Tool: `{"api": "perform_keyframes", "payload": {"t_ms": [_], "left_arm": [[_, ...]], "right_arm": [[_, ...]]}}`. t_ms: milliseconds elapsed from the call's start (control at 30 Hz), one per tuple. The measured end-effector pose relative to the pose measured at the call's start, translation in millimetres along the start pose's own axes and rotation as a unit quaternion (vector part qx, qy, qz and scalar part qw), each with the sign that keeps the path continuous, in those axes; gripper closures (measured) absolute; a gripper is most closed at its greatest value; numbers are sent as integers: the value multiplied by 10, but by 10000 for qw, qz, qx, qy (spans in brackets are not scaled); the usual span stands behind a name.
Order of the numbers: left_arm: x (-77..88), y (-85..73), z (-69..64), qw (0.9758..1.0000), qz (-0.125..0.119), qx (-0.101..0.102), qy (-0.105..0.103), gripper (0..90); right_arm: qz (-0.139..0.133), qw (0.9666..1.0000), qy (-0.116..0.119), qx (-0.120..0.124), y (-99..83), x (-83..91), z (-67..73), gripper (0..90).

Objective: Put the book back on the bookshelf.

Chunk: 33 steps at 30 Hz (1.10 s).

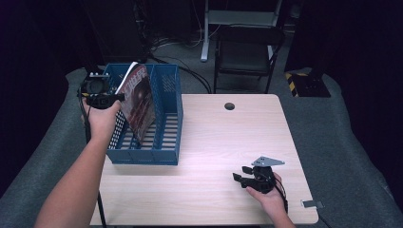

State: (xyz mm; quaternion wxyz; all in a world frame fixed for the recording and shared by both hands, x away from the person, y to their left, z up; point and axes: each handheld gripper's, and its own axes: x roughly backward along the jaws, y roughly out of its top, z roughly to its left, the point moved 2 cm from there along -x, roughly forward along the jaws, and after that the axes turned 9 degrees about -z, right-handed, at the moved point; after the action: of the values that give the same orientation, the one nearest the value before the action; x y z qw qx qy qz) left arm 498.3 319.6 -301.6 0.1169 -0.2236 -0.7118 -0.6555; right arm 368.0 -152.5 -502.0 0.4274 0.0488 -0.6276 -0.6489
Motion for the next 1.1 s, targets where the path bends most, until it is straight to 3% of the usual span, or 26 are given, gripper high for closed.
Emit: {"api": "perform_keyframes", "payload": {"t_ms": [100, 167, 467, 600, 1100], "left_arm": [[-21, -14, -6, 10000, -6, 26, 28, 842], [-24, -26, -5, 9998, -146, 2, 99, 842], [-65, -58, -6, 9998, -164, -22, 126, 842], [-90, -81, -12, 9999, -65, -7, 133, 841], [-110, -145, 1, 9998, -136, 37, 139, 837]], "right_arm": [[2, 10000, -1, -3, 0, -2, 0, 454], [-5, 10000, -2, 14, -1, -6, 2, 454], [36, 10000, 10, 17, -5, -7, 12, 455], [35, 10000, 4, 11, -5, -9, 15, 455], [15, 10000, -2, 31, 0, -8, 21, 455]]}}
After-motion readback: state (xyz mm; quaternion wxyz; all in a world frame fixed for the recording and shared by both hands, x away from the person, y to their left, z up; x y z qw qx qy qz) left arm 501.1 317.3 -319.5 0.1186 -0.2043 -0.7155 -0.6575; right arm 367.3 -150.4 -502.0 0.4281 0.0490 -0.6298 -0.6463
